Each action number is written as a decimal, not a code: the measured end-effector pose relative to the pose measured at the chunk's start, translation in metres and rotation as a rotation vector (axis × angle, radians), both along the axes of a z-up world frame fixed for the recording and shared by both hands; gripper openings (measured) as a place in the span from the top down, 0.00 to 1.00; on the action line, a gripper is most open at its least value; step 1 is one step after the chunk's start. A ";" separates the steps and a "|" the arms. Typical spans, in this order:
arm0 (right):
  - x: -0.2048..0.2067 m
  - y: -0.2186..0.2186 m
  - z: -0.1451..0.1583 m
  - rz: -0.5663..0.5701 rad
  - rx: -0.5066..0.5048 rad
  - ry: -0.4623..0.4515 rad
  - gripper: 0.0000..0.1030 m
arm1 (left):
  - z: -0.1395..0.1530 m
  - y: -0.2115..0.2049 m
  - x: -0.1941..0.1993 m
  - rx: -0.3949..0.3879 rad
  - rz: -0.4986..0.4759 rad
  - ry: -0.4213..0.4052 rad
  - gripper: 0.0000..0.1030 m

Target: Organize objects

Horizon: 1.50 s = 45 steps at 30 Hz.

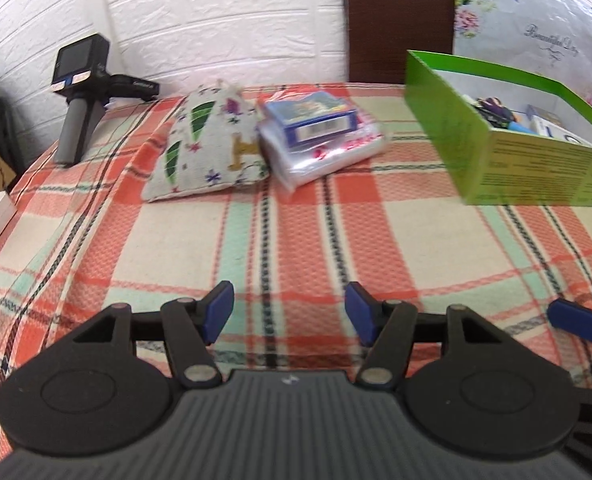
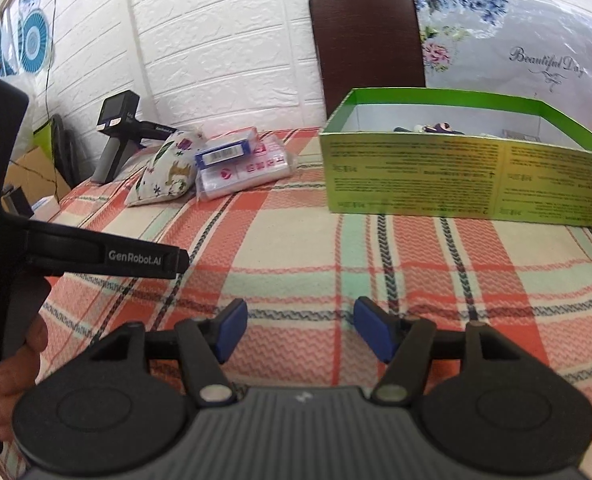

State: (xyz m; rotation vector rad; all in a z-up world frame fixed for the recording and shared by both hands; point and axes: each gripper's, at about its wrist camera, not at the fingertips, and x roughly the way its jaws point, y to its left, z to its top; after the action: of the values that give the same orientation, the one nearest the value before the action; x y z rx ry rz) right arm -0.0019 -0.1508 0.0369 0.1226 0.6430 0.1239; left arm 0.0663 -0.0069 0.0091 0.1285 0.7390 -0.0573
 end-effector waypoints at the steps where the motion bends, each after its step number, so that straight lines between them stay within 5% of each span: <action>1: 0.001 0.002 0.000 0.004 -0.005 -0.001 0.40 | -0.001 0.003 0.001 -0.001 0.006 -0.002 0.35; 15: 0.033 0.036 0.004 0.081 -0.058 0.012 0.41 | -0.008 0.048 0.017 -0.020 0.084 -0.053 0.29; 22: 0.069 0.058 0.017 0.121 -0.104 -0.029 0.40 | -0.016 0.092 0.023 -0.073 0.174 -0.120 0.13; 25: 0.091 0.065 0.032 0.119 -0.117 -0.079 0.37 | -0.018 0.091 0.020 -0.089 0.165 -0.151 0.12; 29: 0.122 0.075 0.048 0.111 -0.129 -0.141 0.19 | -0.020 0.091 0.019 -0.112 0.146 -0.177 0.12; 35: 0.172 0.092 0.041 0.099 -0.162 -0.092 0.19 | -0.021 0.098 0.017 -0.173 0.150 -0.201 0.12; 38: 0.189 0.091 0.026 0.096 -0.162 -0.015 0.40 | -0.021 0.101 0.017 -0.193 0.150 -0.208 0.12; 45: 0.134 0.069 0.022 0.081 -0.114 -0.002 0.41 | -0.020 0.106 0.018 -0.232 0.147 -0.208 0.11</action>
State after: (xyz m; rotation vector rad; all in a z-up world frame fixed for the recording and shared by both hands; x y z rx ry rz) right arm 0.1317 -0.0818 0.0584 -0.0137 0.6514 0.1655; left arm 0.0840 0.0986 -0.0110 -0.1399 0.5279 0.0105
